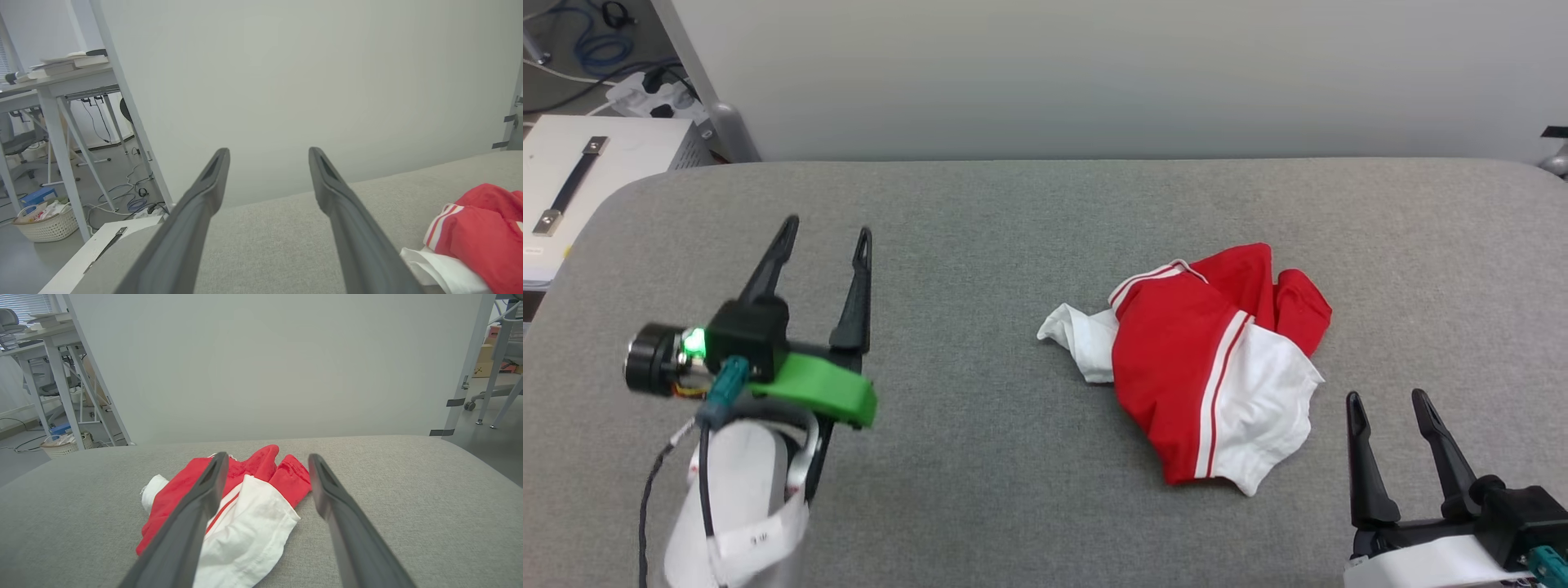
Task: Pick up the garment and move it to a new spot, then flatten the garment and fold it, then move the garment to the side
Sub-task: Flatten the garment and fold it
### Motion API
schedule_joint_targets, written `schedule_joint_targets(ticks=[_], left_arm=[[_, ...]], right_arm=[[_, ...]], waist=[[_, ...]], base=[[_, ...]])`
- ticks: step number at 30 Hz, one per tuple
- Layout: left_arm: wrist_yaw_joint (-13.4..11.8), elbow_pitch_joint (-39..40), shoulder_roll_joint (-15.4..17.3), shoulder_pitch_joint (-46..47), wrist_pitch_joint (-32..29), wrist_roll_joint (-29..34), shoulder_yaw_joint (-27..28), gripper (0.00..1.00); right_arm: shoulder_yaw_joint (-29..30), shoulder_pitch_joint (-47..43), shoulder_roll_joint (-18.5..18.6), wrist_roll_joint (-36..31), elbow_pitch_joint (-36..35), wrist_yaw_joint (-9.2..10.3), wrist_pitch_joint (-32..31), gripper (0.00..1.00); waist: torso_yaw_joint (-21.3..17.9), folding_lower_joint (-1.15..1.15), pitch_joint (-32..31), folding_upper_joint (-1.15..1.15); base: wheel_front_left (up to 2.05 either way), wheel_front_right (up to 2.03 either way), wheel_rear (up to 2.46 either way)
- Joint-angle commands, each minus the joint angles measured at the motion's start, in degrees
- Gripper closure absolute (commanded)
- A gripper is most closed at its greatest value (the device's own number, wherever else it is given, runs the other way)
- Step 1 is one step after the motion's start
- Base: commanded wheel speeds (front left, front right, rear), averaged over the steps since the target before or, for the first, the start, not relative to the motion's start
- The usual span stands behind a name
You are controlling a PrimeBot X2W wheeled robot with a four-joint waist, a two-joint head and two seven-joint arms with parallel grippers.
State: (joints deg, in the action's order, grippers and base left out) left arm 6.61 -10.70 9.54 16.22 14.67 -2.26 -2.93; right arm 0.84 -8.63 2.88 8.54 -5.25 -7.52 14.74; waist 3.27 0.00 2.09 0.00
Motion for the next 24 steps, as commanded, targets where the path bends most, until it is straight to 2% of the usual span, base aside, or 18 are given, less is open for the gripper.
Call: schedule_joint_targets(ticks=[1,4,9,16,21,24], left_arm=[[0.43,-1.77,0.87,3.57,0.33,-1.00,-0.91,0.00],[0.79,-7.36,3.05,11.20,-0.33,-2.99,-4.91,0.00],[0.86,-13.82,6.70,23.81,-8.06,-14.30,-16.92,0.00],[0.87,-18.51,10.11,36.43,-26.01,-30.31,-32.82,0.00],[0.87,-19.24,11.95,43.08,-39.23,-38.50,-45.17,0.00],[0.87,-19.32,13.04,45.57,-44.49,-42.02,-51.61,0.00]], right_arm=[[-0.31,1.13,-0.01,-0.40,-0.13,0.03,0.26,0.00],[-0.66,1.95,-0.01,-0.55,-0.11,0.03,0.26,0.00],[-0.98,3.33,-0.01,-0.39,-0.20,0.03,0.26,0.00],[-1.19,5.23,-0.01,0.06,-0.18,0.03,0.26,0.00],[-1.67,7.14,-0.01,0.62,-0.16,0.03,0.26,0.00],[-2.01,8.09,-0.01,1.05,-0.11,0.03,0.26,0.00]], waist=[[-1.32,0.00,1.25,0.00],[-2.69,0.00,2.46,0.00],[-5.05,0.00,4.87,0.00],[-7.67,0.00,7.85,0.00],[-9.59,0.00,10.22,0.00],[-10.74,0.00,11.35,0.00]], base=[[0.00,0.00,0.00],[0.00,0.00,0.00],[0.00,0.00,0.00],[0.00,0.00,0.00],[0.00,0.00,0.00],[0.00,0.00,0.00]])
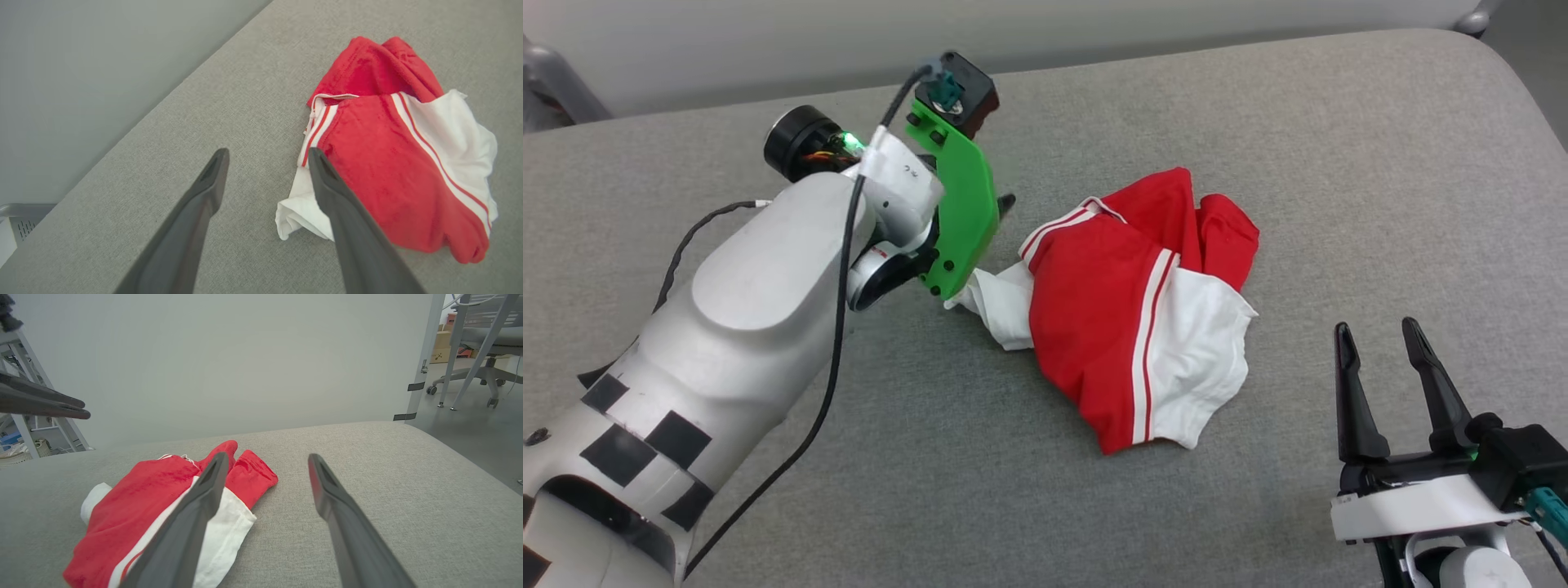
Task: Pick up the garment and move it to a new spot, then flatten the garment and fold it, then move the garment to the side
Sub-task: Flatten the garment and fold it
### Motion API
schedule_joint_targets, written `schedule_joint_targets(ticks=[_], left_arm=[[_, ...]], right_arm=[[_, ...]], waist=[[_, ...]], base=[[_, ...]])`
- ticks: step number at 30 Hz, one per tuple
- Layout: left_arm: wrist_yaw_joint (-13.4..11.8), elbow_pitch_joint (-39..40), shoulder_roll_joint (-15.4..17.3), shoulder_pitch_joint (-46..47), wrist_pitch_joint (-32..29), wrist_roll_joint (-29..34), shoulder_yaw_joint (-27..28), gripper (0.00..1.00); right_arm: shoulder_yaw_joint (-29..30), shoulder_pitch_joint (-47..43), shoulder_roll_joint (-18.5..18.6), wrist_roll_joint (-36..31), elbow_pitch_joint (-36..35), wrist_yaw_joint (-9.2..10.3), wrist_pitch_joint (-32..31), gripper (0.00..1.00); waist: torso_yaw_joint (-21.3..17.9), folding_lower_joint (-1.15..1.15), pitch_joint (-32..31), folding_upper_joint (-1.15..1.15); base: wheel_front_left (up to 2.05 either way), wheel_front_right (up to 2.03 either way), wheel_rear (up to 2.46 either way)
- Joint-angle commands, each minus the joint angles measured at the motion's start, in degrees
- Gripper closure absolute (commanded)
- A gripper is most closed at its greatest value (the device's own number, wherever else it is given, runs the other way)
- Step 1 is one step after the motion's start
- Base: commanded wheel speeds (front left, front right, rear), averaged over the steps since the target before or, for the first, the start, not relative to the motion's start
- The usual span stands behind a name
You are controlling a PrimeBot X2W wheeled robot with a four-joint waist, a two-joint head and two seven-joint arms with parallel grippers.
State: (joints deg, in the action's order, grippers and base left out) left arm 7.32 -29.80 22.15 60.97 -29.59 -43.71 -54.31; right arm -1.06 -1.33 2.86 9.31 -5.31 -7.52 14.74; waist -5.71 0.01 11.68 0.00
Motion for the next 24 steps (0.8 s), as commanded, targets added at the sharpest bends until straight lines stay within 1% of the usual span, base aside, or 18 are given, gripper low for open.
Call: schedule_joint_targets(ticks=[1,7,9,12,15,18,22,24], left_arm=[[0.16,-0.37,0.85,1.67,-1.73,-1.69,-2.41,0.00],[0.16,-2.83,2.59,4.97,-6.73,-5.50,-13.67,0.00],[0.16,-3.89,2.91,5.50,-7.16,-5.99,-16.17,0.00],[0.16,-5.32,2.74,5.30,-7.32,-6.43,-17.93,0.00],[0.16,-6.64,2.57,4.18,-8.24,-5.48,-18.77,0.00],[0.16,-6.15,2.71,1.74,-11.97,-4.47,-18.98,0.00],[0.16,-2.01,3.81,-1.61,-18.06,-3.38,-19.02,0.00],[0.16,-0.30,4.51,-2.34,-19.50,-3.18,-19.02,0.00]], right_arm=[[-0.27,1.13,0.02,0.47,-0.06,0.03,0.26,0.00],[-1.11,2.91,0.02,1.07,-0.10,0.03,0.26,0.00],[-1.28,3.52,0.02,1.23,-0.11,0.03,0.26,0.00],[-1.35,4.26,0.02,1.45,-0.17,0.03,0.26,0.00],[-1.38,4.79,0.02,1.65,-0.18,0.03,0.26,0.00],[-1.60,5.19,0.02,1.77,-0.11,0.03,0.26,0.00],[-1.46,5.49,0.02,1.91,-0.03,0.03,0.26,0.00],[-1.37,5.61,0.02,1.95,0.00,0.03,0.26,0.00]], waist=[[-2.19,-0.01,2.25,0.00],[-4.02,-0.01,4.87,0.00],[-4.54,-0.01,5.69,0.00],[-5.04,-0.01,6.73,0.00],[-5.36,-0.01,7.68,0.00],[-5.61,-0.01,8.20,0.00],[-5.66,-0.01,8.66,0.00],[-5.63,-0.01,8.79,0.00]], base=[[0.00,0.00,0.00],[0.00,0.00,0.00],[0.00,0.00,0.00],[0.00,0.00,0.00],[0.00,0.00,0.00],[0.00,0.00,0.00],[0.00,0.00,0.00],[0.00,0.00,0.00]])
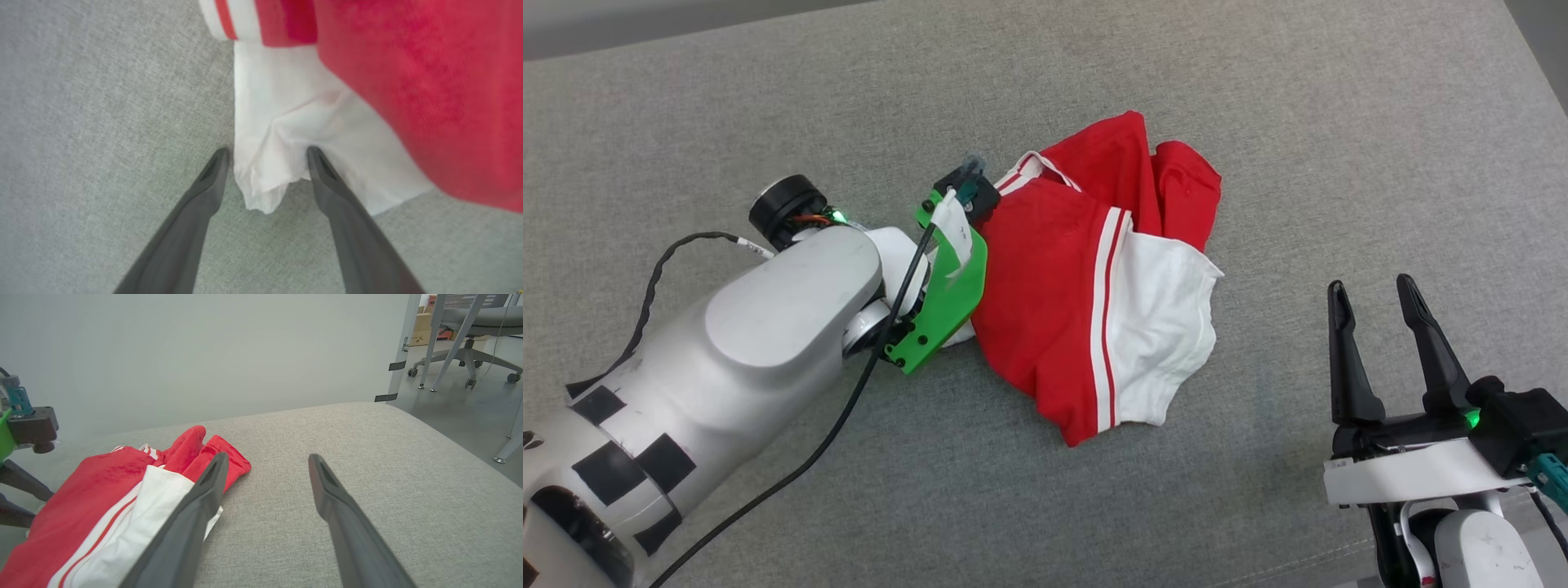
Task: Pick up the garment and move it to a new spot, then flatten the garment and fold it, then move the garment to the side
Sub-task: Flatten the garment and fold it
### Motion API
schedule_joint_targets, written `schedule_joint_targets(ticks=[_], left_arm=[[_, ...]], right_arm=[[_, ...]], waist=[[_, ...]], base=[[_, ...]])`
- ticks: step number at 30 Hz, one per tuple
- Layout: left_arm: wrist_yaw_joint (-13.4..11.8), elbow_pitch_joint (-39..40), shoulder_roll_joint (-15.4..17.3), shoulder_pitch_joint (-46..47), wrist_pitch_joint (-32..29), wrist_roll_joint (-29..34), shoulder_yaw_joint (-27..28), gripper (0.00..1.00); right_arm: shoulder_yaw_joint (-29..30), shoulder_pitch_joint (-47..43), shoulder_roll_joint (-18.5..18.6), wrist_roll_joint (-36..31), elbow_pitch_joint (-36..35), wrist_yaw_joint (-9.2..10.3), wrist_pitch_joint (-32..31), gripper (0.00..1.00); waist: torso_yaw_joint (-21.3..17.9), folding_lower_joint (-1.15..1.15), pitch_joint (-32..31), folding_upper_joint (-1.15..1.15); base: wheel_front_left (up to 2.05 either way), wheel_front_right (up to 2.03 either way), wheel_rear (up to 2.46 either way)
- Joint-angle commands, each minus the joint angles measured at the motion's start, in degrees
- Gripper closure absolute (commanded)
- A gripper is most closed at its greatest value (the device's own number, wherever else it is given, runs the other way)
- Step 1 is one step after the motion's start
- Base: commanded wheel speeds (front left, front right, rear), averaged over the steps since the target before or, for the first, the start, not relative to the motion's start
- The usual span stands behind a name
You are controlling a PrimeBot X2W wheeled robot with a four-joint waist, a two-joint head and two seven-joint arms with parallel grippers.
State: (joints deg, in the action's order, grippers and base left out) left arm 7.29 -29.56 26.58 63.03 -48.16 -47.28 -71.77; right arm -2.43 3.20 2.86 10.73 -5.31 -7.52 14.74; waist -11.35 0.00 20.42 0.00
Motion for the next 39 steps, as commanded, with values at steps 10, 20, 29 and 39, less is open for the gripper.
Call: schedule_joint_targets(ticks=[10,20,29,39], left_arm=[[0.20,0.37,0.40,-2.17,8.42,-0.22,-1.58,1.00],[0.20,3.57,-1.12,1.94,23.30,1.50,-1.58,1.00],[0.20,4.16,3.49,2.42,33.23,-0.86,-1.36,1.00],[-2.73,1.02,14.02,-8.41,38.59,-8.04,2.04,1.00]], right_arm=[[-0.04,1.69,0.02,0.67,0.44,0.03,0.26,0.00],[1.40,-1.79,0.02,0.37,0.74,0.03,0.26,0.00],[2.18,-4.18,0.02,-0.41,0.65,0.03,0.26,0.00],[2.47,-5.74,0.02,-0.49,0.62,0.03,0.26,0.00]], waist=[[0.30,0.00,-0.77,0.00],[4.01,0.00,-6.41,0.00],[9.64,0.00,-10.56,0.00],[12.83,0.00,-12.10,0.00]], base=[[0.00,0.00,0.00],[0.00,0.00,0.00],[0.00,0.00,0.00],[0.00,0.00,0.00]])
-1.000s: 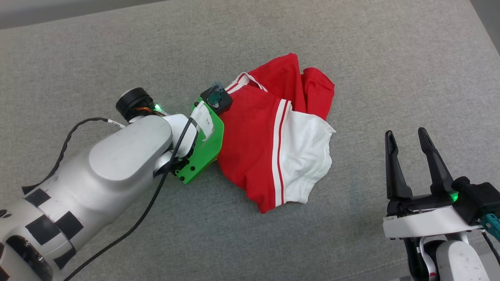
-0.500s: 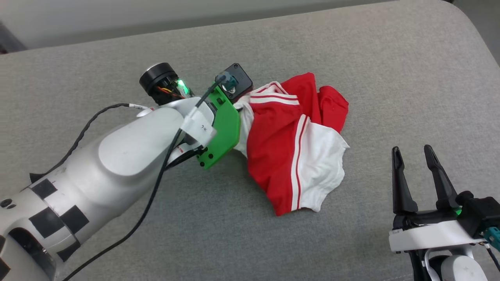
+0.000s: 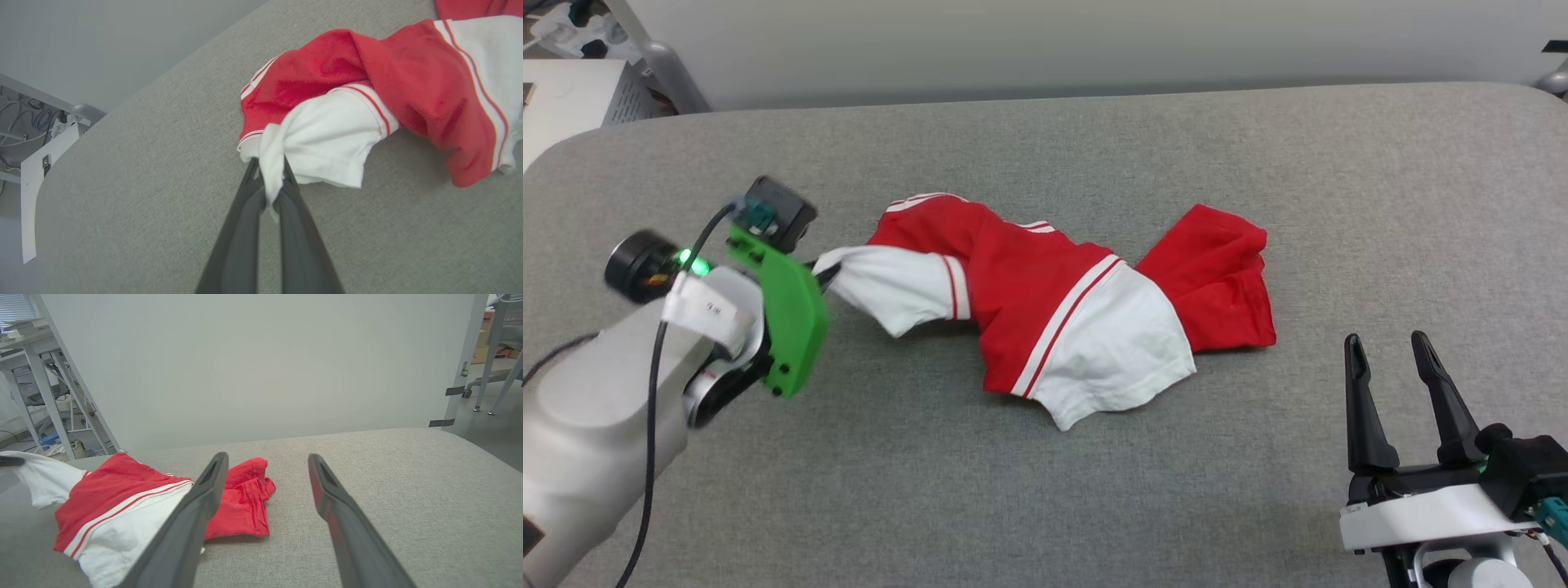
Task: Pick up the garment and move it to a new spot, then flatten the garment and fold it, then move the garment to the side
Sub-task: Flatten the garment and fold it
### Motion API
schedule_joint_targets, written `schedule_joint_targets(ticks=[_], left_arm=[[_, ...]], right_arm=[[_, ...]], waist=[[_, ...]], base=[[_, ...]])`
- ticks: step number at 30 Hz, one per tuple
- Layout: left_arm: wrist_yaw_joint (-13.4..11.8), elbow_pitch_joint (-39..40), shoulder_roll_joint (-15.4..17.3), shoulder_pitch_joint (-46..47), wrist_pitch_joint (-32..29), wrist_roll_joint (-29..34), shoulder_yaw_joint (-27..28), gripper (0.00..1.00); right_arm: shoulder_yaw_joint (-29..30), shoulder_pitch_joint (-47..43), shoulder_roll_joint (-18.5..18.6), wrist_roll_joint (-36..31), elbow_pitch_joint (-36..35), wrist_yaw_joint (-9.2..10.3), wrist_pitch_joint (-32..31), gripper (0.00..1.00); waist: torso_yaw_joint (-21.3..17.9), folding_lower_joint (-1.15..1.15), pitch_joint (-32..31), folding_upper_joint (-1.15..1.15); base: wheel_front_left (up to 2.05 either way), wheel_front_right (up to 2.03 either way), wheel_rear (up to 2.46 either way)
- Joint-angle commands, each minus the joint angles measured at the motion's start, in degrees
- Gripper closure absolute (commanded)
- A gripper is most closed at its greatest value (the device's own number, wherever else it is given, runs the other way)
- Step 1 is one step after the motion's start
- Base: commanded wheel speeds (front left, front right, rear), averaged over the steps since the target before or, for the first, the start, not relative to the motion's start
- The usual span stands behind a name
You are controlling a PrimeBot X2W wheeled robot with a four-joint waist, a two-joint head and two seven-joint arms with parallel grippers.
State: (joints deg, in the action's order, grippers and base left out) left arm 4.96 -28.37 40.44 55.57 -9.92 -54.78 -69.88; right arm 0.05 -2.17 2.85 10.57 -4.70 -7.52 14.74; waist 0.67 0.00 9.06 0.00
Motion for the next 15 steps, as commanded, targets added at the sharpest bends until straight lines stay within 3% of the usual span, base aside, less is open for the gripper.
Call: schedule_joint_targets(ticks=[1,7,15], left_arm=[[-1.08,-0.74,0.98,-2.76,0.88,-1.41,0.34,1.00],[-3.47,-4.51,3.32,-12.88,3.36,-7.16,1.27,1.00],[-4.35,-7.76,1.22,-21.87,4.08,-12.26,1.07,1.00]], right_arm=[[-0.06,-0.44,0.03,-0.35,0.00,0.03,0.26,0.00],[-0.15,-0.77,0.03,-0.57,-0.11,0.03,0.26,0.00],[0.47,-1.25,0.03,-0.90,0.11,0.03,0.26,0.00]], waist=[[0.89,0.00,-0.78,0.00],[0.86,0.00,-0.70,0.00],[1.46,0.00,-0.83,0.00]], base=[[0.00,0.00,0.00],[0.00,0.00,0.00],[0.00,0.00,0.00]])
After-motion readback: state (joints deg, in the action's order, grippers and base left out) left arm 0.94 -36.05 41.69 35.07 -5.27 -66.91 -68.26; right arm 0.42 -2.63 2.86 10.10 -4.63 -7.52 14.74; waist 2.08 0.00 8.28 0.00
